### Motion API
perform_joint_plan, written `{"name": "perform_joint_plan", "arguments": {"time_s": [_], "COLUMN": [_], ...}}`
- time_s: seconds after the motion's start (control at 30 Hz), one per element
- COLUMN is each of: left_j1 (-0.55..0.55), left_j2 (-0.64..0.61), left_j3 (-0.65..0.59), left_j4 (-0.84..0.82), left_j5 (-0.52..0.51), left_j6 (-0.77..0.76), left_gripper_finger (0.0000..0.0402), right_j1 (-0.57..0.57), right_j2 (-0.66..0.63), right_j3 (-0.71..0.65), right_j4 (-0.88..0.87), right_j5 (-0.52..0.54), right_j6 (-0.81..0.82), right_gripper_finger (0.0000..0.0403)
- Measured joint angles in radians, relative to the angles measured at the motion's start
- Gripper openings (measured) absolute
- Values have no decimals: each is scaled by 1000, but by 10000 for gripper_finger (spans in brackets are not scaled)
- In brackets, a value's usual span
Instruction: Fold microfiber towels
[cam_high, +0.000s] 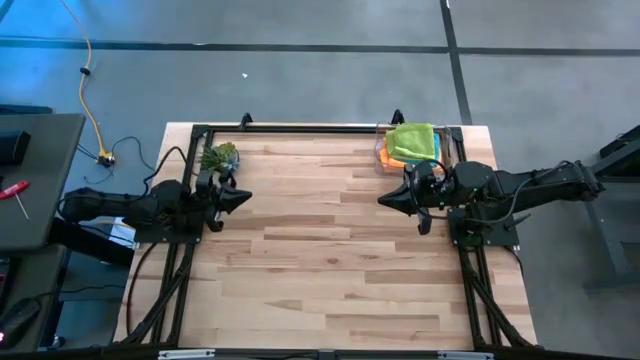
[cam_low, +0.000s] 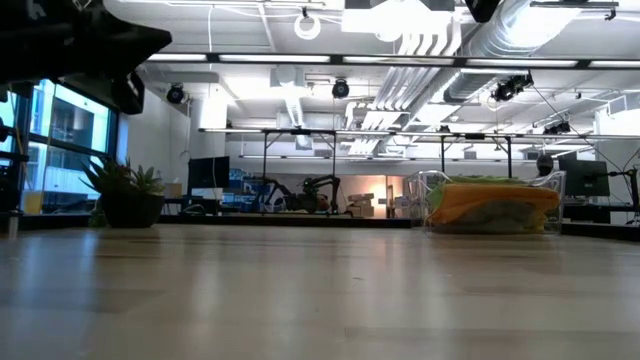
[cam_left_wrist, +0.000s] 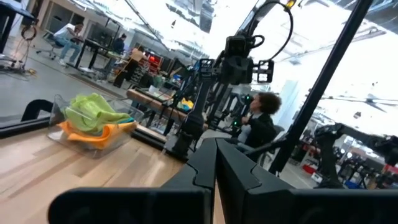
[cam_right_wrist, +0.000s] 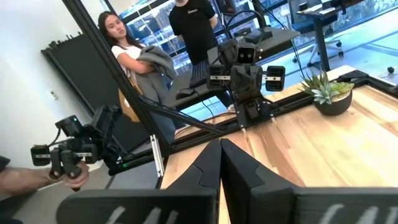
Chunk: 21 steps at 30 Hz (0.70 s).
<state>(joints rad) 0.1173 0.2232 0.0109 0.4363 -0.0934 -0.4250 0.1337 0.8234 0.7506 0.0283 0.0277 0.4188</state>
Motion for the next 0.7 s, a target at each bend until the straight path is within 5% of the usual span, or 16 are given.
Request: {"name": "perform_joint_plan", "arguments": {"time_s": [0.43, 0.7], "left_j1": [0, 2], "left_j2": [-222, -220], "left_j3": [1, 1], "left_j4": [-386, -411], "left_j5": [59, 92], "left_j6": [19, 36], "left_gripper_finger": [0, 0], "right_j1": [0, 2], "right_j2": [0, -17], "right_j3": [0, 0], "right_j4": [85, 92], "right_j5": [2, 92], "right_j6": [26, 55], "right_gripper_finger": [0, 0]}}
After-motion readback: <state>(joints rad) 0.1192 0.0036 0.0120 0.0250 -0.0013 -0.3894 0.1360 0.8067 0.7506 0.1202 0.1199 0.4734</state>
